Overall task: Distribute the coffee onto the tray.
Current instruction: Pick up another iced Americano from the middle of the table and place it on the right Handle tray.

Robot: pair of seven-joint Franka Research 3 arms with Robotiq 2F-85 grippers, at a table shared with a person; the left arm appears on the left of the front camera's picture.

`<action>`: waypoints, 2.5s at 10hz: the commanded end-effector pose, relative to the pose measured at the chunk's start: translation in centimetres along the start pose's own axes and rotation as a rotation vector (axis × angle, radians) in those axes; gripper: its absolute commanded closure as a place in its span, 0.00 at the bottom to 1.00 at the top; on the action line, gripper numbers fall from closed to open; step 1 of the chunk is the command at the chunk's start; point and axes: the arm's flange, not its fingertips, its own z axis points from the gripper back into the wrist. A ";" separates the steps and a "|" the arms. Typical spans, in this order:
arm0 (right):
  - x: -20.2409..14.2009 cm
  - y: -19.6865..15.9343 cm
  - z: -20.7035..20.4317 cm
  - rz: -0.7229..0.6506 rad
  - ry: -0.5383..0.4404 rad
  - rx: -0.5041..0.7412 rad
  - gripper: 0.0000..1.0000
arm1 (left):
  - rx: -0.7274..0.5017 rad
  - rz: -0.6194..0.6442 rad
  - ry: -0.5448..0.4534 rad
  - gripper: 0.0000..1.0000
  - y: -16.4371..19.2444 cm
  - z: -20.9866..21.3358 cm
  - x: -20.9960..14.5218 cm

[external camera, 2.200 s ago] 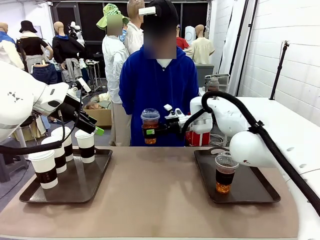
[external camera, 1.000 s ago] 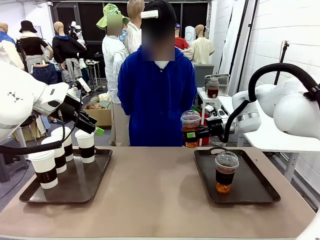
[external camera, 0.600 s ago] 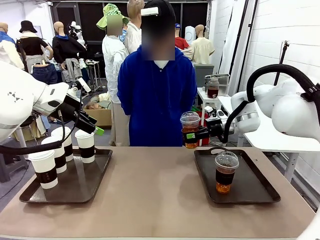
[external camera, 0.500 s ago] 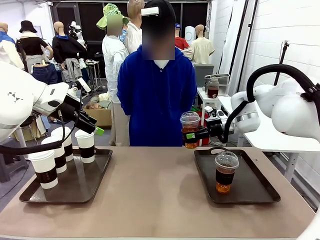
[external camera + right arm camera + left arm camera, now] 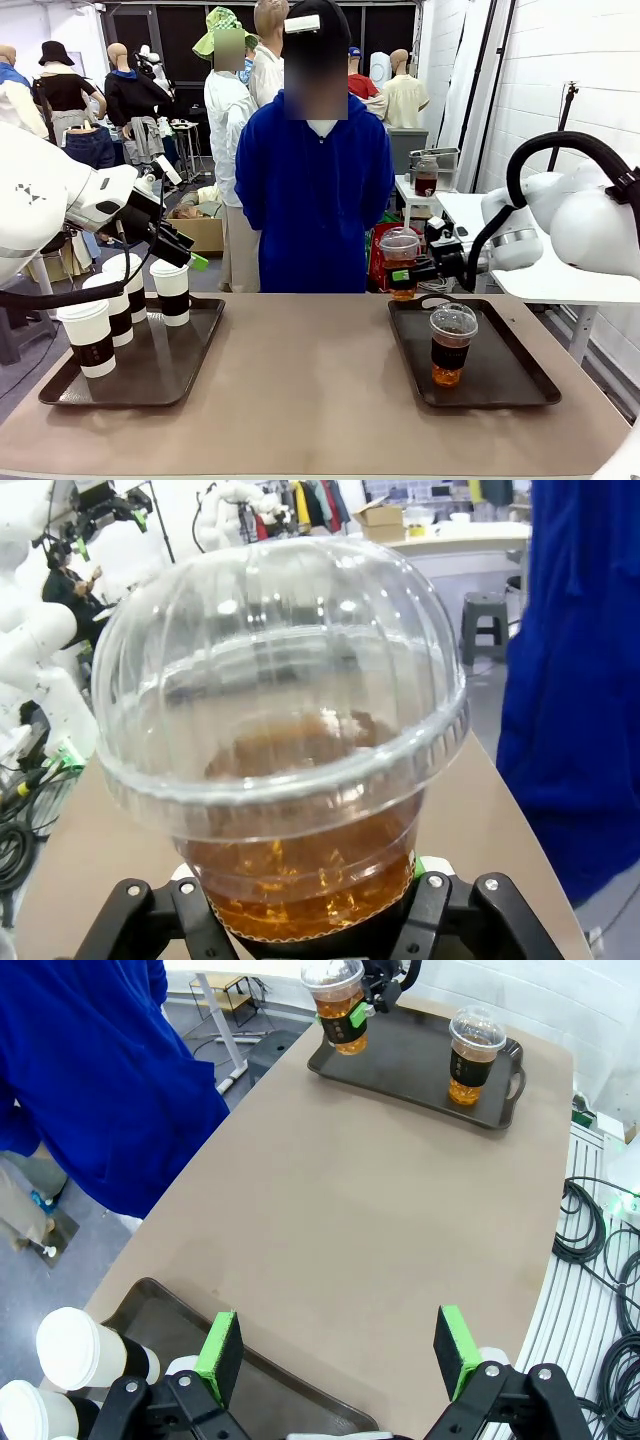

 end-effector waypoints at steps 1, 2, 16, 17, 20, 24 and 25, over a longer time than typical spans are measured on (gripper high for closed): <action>-1.0 1.5 1.2 0.006 -0.050 -0.041 0.36 | -0.016 -0.014 -0.011 0.00 0.3 -0.1 -0.2; -2.3 1.8 1.9 -0.001 -0.060 -0.055 0.36 | -0.016 -0.014 -0.011 0.00 0.3 -0.1 -0.2; -10.0 0.8 2.4 0.065 -0.127 -0.079 0.36 | -0.016 -0.014 -0.011 0.00 0.3 -0.1 -0.2; -10.2 0.7 2.3 0.068 -0.127 -0.080 0.36 | -0.016 -0.014 -0.011 0.00 0.3 -0.1 -0.2; -10.4 0.5 2.2 0.041 -0.115 -0.071 0.20 | -0.016 -0.014 -0.011 0.00 0.3 -0.1 -0.2; -10.3 0.7 2.2 0.013 -0.093 -0.068 0.00 | -0.016 -0.014 -0.011 0.00 0.3 -0.1 -0.2; -10.2 0.8 2.6 0.003 -0.090 -0.076 0.00 | -0.016 -0.014 -0.011 0.00 0.3 -0.1 -0.2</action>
